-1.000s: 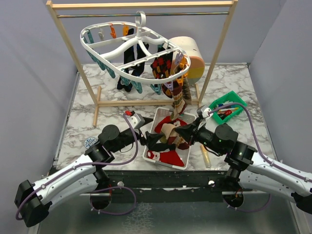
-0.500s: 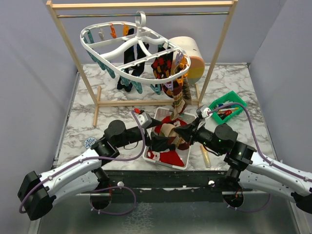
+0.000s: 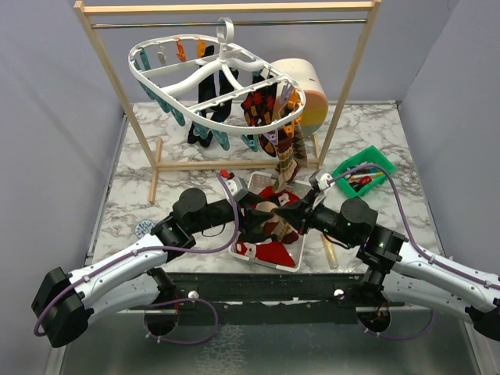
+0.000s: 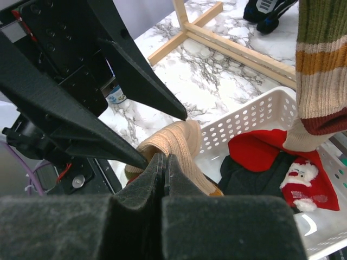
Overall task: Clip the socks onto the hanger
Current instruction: Pick up the sock from the bin.
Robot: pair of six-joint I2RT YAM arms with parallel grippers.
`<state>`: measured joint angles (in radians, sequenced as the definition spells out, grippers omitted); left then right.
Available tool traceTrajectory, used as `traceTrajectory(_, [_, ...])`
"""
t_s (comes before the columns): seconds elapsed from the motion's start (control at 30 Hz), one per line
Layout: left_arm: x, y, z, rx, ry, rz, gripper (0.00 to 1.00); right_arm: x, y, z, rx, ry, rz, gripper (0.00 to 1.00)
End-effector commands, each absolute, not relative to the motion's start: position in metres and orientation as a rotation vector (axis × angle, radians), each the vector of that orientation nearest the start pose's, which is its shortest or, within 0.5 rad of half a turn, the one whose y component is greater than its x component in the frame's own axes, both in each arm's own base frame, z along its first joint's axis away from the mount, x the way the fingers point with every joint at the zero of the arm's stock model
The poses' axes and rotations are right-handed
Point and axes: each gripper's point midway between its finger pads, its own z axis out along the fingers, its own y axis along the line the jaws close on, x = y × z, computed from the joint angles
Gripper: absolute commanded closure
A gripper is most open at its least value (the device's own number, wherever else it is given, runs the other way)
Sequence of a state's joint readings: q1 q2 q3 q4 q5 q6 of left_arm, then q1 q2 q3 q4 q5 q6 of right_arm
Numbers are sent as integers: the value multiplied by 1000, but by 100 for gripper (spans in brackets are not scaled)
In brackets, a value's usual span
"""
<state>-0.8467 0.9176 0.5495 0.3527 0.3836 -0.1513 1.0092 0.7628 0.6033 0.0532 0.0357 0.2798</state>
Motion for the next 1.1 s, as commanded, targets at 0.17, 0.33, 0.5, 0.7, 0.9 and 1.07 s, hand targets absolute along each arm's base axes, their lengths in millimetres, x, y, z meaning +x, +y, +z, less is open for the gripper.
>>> traceTrajectory(0.17, [180, -302, 258, 841, 1415, -1023, 60, 155, 289, 295, -654, 1519, 1036, 100])
traceTrajectory(0.33, [183, -302, 257, 837, 1414, -1005, 78, 149, 291, 299, -675, 1505, 1066, 100])
traceTrajectory(0.5, [187, -297, 268, 808, 1390, -974, 100, 145, 292, 298, -683, 1513, 1094, 100])
traceTrajectory(0.7, [196, -276, 309, 701, 1293, -883, 100, 147, 282, 303, -639, 1522, 1071, 59])
traceTrajectory(0.9, [193, -261, 357, 638, 1182, -853, 100, 149, 268, 299, -607, 1511, 1027, 42])
traceTrajectory(1.07, [189, -252, 386, 607, 1117, -844, 100, 148, 267, 282, -612, 1503, 1027, 34])
